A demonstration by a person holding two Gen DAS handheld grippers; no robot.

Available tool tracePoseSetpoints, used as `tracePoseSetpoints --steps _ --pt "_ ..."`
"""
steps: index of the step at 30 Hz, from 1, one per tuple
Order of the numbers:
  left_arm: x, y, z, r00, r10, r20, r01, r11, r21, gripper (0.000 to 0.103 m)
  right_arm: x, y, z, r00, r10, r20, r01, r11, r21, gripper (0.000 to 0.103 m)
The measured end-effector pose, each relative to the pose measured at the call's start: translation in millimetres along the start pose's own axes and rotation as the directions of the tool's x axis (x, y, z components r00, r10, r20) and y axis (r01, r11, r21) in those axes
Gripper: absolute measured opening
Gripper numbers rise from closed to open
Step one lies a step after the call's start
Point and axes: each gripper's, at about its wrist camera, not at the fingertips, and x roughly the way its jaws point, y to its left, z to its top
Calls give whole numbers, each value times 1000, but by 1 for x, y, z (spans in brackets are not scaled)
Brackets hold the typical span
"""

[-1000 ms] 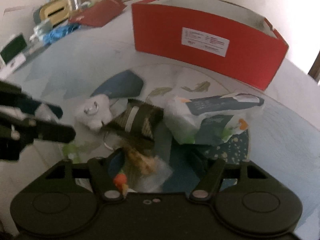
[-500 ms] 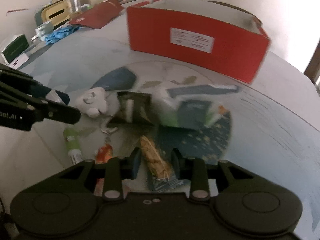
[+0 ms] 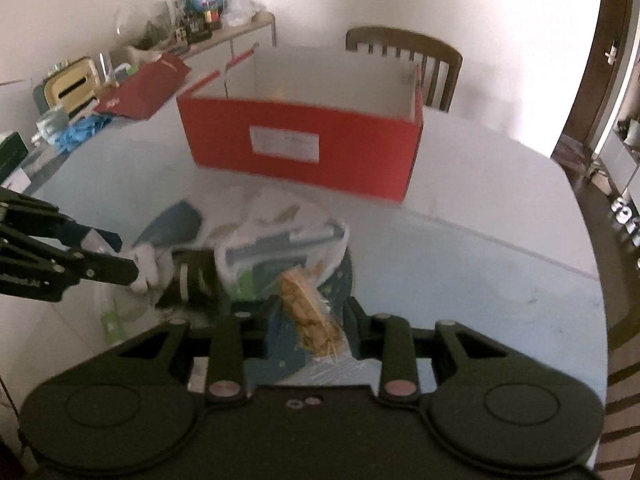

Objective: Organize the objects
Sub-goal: 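Carry the tin and snack bag over the red box and lower them inside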

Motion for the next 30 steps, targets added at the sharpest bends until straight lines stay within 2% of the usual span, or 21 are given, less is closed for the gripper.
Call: tracePoseSetpoints --steps 8,19,30 --pt "-6 2 43 999 2 47 -5 998 69 39 -9 -11 42 998 -12 61 13 1000 -9 32" --pt "-11 17 110 991 39 132 -58 988 144 39 -4 -12 101 986 -56 160 68 995 -68 32" --pt "13 33 169 986 85 145 -112 974 195 39 26 -22 154 981 -84 173 94 994 -50 32"
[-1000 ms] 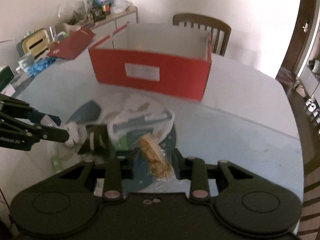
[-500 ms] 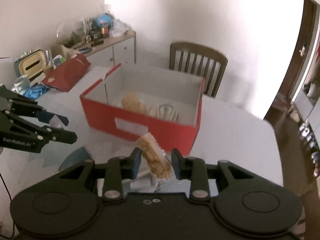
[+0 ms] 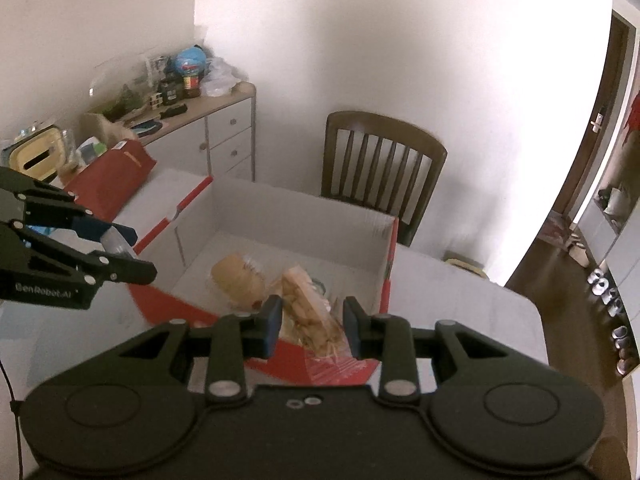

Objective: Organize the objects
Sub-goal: 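Carry the tin and snack bag over the red box and lower them inside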

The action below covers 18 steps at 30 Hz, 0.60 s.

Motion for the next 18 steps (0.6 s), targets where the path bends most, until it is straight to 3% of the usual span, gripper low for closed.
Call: tracePoseSetpoints --steps 9,18 --pt "43 8 36 998 57 4 -57 994 91 39 50 -3 22 999 -18 -37 19 1000 19 32" --pt "96 28 52 996 75 -41 -71 994 87 39 97 0 21 994 -17 -111 24 998 54 32"
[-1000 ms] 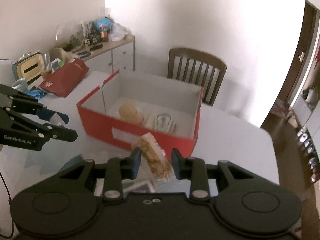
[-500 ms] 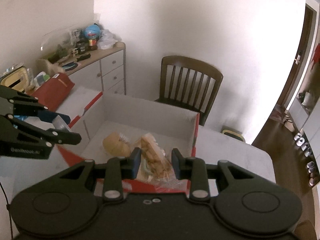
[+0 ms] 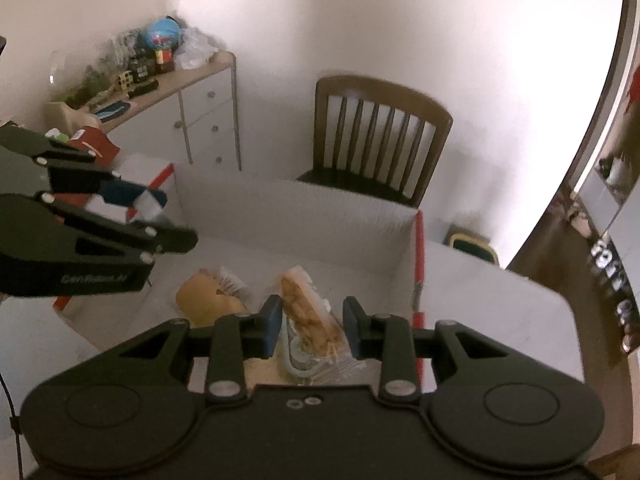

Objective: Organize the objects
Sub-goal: 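Carry the tin and snack bag over the red box and lower them inside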

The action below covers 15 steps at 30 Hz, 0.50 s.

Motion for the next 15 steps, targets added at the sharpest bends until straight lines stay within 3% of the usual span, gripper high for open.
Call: tracePoseSetpoints --steps 15 --pt "79 4 12 990 -26 -137 28 1000 10 39 50 14 -11 994 6 -110 -6 1000 0 32"
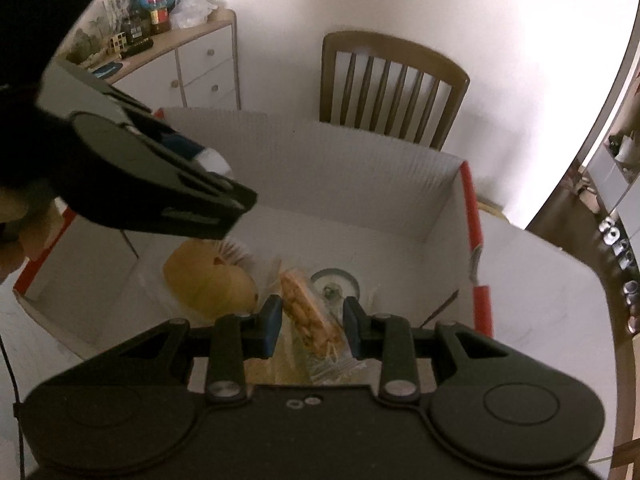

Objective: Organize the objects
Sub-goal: 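Carry the tin and snack bag over the red box and lower them inside, then open both grippers to drop the tin and snack bag into the box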

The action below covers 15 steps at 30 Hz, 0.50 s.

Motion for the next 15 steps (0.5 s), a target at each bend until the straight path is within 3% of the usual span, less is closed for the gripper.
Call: tracePoseSetpoints --steps 7,15 --pt "30 2 0 996 -44 -76 39 998 -57 39 10 -1 -5 999 4 -34 -4 1000 24 32" --pt "49 2 -5 989 -37 -143 30 998 -52 39 13 -2 -12 998 -8 -55 10 999 36 32"
